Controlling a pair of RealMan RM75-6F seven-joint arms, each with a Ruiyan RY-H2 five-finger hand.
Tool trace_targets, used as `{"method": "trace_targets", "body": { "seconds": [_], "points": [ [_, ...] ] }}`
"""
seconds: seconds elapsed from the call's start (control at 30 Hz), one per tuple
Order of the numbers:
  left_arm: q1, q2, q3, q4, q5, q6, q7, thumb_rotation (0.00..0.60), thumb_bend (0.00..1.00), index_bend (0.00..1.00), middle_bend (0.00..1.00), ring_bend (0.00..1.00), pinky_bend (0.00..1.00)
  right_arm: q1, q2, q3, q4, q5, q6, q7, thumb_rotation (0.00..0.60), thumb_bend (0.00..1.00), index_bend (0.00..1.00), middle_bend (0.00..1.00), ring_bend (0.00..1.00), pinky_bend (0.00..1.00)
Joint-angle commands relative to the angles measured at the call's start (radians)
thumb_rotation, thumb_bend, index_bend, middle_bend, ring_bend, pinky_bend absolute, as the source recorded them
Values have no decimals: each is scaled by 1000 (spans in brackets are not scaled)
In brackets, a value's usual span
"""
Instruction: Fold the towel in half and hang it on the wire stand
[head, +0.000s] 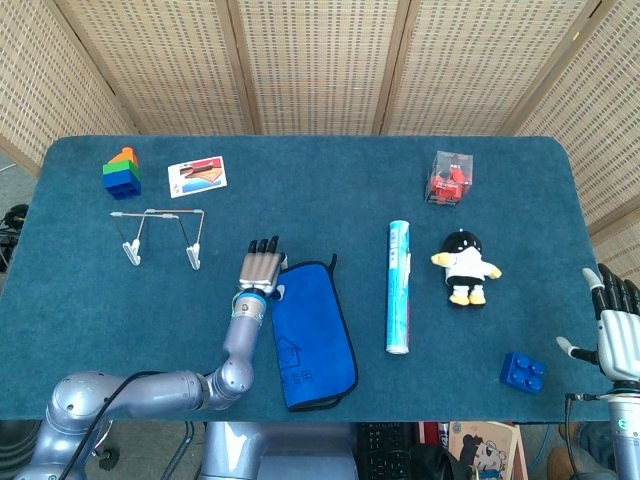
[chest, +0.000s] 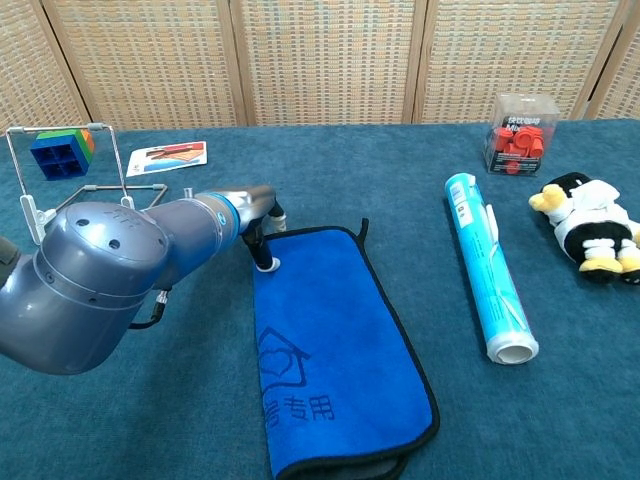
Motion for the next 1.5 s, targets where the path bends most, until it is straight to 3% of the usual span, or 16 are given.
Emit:
{"method": "trace_targets", "body": {
  "seconds": [0.03, 0.63, 0.9, 1.33, 1.5],
  "points": [
    [0, 0, 0, -2, 1, -2, -2, 600, 348, 459, 0, 0, 0, 0, 0, 0, 0, 1, -1, 1, 600, 0, 0, 0, 0, 0],
    [1, 2, 3, -27, 14, 21, -12, 600, 371, 774, 0, 0, 0, 0, 2, -1, -3, 1, -2, 5, 600, 0, 0, 0, 0, 0],
    [3, -1, 2, -20, 35, 23, -28, 600, 380, 777, 0, 0, 0, 0, 1, -2, -2, 1, -5, 4, 600, 0, 0, 0, 0, 0],
    [31, 43, 9, -109, 130, 38, -93, 600, 768, 840, 0, 0, 0, 1, 1, -3, -2, -2, -6, 7, 600, 0, 0, 0, 0, 0],
    [49, 106, -4, -216, 196, 69, -133, 600, 821, 855, 0, 0, 0, 1, 1, -6, -4, -6, -6, 6, 600, 0, 0, 0, 0, 0]
  ]
}}
